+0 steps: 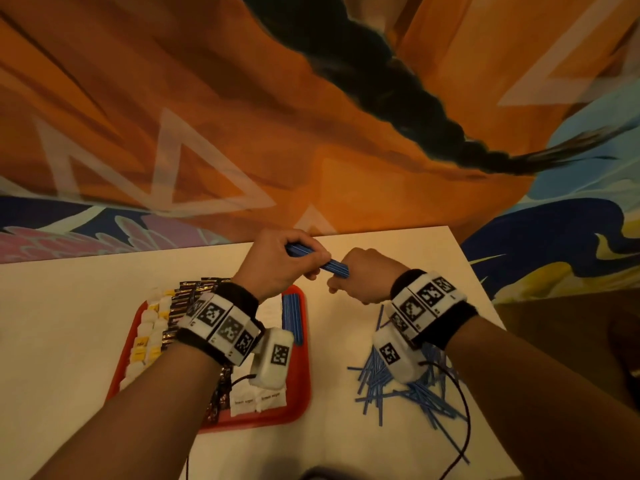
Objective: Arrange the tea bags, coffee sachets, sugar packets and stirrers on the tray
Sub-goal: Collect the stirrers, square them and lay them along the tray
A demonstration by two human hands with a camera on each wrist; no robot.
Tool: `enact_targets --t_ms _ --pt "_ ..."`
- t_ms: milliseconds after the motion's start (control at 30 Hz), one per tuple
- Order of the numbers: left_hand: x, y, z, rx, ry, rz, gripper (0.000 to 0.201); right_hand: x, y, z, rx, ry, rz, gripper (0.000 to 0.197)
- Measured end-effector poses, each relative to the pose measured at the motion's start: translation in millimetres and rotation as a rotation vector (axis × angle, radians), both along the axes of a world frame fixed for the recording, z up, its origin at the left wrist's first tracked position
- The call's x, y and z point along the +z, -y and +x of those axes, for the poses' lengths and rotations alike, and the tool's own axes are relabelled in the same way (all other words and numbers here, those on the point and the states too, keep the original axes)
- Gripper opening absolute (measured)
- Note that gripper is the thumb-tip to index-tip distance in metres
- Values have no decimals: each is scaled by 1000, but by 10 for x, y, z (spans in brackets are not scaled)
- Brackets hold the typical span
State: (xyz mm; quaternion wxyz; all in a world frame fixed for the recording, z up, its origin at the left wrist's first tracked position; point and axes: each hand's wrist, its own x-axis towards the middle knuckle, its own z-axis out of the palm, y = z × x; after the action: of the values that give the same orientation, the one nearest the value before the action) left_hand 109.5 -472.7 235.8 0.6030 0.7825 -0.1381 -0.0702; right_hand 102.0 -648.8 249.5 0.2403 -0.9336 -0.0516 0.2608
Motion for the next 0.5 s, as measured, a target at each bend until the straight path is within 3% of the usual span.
enact_targets --t_ms 100,200,300,400,500 --pt "-207 -19 -41 147 -106 -190 28 -191 -44 2 -48 42 8 25" --pt "-454 6 -127 282 -369 -497 48 -447 -102 4 -135 104 11 25" --pt "-668 79 -239 258 -557 -587 35 -678 -233 -73 -157 94 1 21" --pt "-894 143 -286 285 -597 -524 18 -889 -351 -160 -135 3 -14 30" --pt "-1065 170 -306 341 -653 -619 11 -1116 -417 -212 -84 -57 37 34"
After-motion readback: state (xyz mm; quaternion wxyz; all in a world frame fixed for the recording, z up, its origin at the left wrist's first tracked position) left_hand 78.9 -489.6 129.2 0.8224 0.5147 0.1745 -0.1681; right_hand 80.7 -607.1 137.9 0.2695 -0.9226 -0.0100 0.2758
